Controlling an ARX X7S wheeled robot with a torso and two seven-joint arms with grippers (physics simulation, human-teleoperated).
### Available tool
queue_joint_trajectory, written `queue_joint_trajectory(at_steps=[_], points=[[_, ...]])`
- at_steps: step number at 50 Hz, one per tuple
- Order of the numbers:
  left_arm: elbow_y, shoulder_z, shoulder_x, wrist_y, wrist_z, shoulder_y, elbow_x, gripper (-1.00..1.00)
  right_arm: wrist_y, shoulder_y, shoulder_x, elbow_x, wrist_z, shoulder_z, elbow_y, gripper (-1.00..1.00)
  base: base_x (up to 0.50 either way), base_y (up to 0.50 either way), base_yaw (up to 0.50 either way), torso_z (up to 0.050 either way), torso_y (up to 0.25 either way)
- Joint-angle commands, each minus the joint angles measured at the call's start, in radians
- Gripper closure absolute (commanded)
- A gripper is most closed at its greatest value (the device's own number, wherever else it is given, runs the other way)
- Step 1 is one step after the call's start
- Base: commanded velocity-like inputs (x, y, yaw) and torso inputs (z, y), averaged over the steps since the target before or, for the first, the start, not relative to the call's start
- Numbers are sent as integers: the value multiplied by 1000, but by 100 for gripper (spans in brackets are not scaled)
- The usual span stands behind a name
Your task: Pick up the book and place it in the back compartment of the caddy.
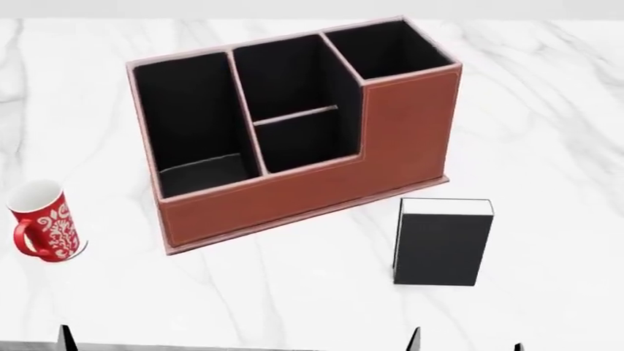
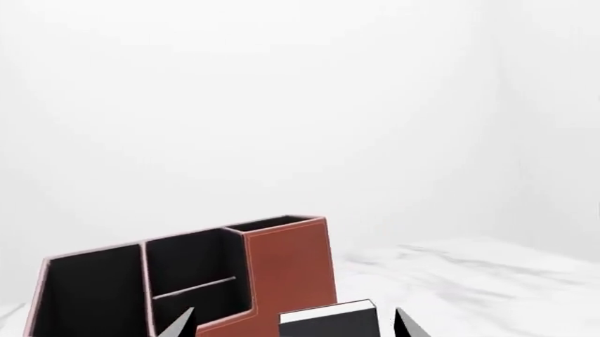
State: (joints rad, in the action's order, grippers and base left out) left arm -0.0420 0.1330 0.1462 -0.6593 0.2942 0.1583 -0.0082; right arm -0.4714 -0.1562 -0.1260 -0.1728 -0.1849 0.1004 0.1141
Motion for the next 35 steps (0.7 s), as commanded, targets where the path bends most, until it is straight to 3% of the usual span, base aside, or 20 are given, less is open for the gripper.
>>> queue_joint_trajectory(at_steps=[1, 19, 35], points=[[0, 9, 8, 2, 10, -2, -5, -100, -3, 3, -9, -4, -14, 9, 0, -100, 0, -203, 0, 0, 0], [-3, 23, 20, 5, 23, -4, -7, -100, -14, 4, -22, -11, -27, 23, -6, -100, 0, -197, 0, 0, 0], [-4, 33, 30, 5, 34, -4, -9, -100, -73, -18, -41, -16, -16, 43, 7, -100, 17, -4, 0, 0, 0]])
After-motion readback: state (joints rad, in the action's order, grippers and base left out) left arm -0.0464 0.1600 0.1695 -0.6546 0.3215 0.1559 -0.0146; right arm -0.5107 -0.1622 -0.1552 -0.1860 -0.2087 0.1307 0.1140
